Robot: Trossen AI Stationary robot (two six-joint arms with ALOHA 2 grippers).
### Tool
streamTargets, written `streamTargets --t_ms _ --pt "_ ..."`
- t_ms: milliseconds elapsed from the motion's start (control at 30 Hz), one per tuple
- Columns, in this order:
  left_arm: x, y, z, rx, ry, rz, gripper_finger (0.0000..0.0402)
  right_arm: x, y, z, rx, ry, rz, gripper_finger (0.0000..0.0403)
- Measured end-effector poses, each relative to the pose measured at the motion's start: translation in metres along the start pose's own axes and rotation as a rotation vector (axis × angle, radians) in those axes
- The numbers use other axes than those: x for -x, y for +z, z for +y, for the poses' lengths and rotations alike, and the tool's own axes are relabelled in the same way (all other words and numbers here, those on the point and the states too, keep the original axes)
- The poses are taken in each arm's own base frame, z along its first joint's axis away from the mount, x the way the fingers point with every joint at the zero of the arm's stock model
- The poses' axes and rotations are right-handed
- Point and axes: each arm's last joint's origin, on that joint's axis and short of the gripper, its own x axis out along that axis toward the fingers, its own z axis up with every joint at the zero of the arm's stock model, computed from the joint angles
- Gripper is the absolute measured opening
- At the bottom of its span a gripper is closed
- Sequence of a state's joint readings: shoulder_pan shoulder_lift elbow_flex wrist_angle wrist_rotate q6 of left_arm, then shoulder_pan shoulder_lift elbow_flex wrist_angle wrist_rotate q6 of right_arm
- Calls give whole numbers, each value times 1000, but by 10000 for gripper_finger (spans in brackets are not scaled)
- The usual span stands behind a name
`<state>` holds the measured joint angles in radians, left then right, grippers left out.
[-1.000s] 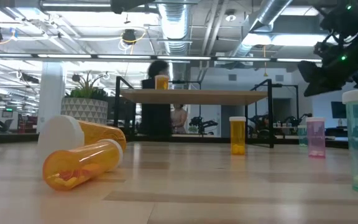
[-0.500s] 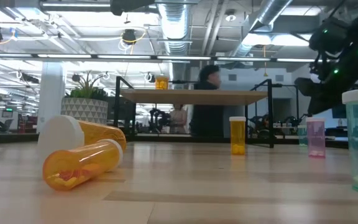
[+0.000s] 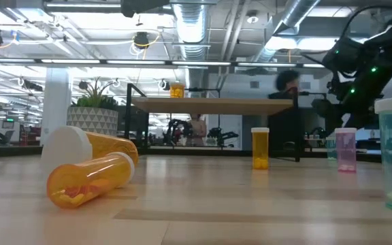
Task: Pick and place medicine bottles onto shelf by color
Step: Put the blue pill bottle on the shelf
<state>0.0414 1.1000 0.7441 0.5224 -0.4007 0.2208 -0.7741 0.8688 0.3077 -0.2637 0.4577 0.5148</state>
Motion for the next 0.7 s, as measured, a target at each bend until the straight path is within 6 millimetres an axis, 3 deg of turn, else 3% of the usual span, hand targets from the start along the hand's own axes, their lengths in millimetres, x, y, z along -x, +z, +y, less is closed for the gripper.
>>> streamTargets --t_ms 367,700 --pt "0 -1 0 -8 -2 11 316 -27 3 0 -22 -12 46 229" --pt "0 -1 0 -10 -2 14 316 -31 -1 5 -4 -3 61 176"
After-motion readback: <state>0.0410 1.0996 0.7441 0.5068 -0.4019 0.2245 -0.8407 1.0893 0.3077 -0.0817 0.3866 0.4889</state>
